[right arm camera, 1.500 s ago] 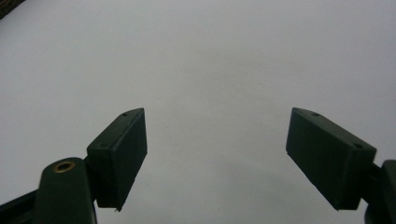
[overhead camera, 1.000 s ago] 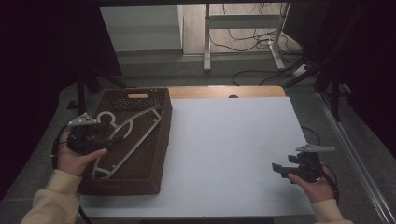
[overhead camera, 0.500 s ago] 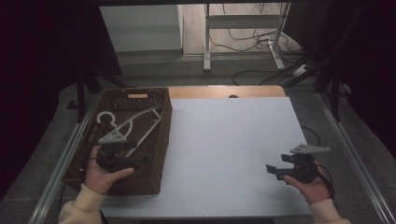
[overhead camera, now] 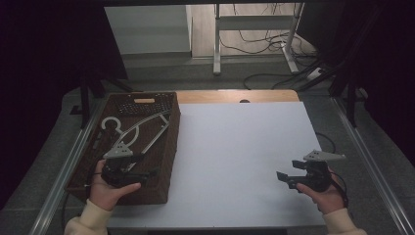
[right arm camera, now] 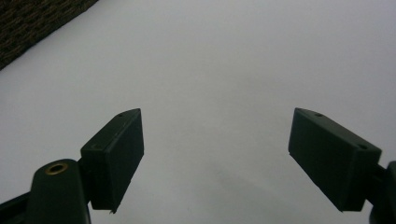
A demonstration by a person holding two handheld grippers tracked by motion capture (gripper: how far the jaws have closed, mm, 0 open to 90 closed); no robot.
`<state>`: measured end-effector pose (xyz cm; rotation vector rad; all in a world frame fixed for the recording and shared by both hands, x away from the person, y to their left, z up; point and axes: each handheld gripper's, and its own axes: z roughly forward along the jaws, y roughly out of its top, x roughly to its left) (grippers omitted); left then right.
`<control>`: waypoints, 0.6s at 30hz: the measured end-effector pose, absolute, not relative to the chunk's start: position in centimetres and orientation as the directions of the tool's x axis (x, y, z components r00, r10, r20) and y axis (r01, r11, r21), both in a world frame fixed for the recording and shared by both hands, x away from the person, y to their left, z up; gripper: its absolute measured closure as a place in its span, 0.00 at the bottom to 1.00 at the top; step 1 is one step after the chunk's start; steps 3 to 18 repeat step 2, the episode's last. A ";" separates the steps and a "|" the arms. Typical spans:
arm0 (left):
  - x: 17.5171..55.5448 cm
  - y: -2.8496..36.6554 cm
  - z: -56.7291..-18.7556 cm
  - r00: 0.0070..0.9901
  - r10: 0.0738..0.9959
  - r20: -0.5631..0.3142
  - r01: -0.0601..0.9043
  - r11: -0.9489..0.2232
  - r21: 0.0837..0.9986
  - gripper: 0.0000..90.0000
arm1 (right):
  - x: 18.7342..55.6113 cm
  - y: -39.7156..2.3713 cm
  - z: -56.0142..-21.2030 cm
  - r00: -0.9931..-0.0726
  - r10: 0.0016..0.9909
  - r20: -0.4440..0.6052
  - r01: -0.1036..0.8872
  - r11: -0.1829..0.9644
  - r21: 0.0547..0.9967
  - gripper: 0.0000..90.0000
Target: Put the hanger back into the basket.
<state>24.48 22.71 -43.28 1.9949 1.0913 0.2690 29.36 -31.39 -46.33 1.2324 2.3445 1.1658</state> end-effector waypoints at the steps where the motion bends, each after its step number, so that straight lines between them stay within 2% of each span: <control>1: 24.4 22.7 -43.3 0.601 0.777 -0.187 0.599 -0.282 0.750 0.23 | 29.3 -31.3 -46.3 -0.614 0.778 0.135 0.577 0.326 0.749 0.20; 18: 24.4 22.7 -43.2 0.601 0.777 -0.184 0.597 -0.284 0.750 0.23 | 29.3 -31.3 -46.3 -0.617 0.775 0.135 0.575 0.328 0.749 0.19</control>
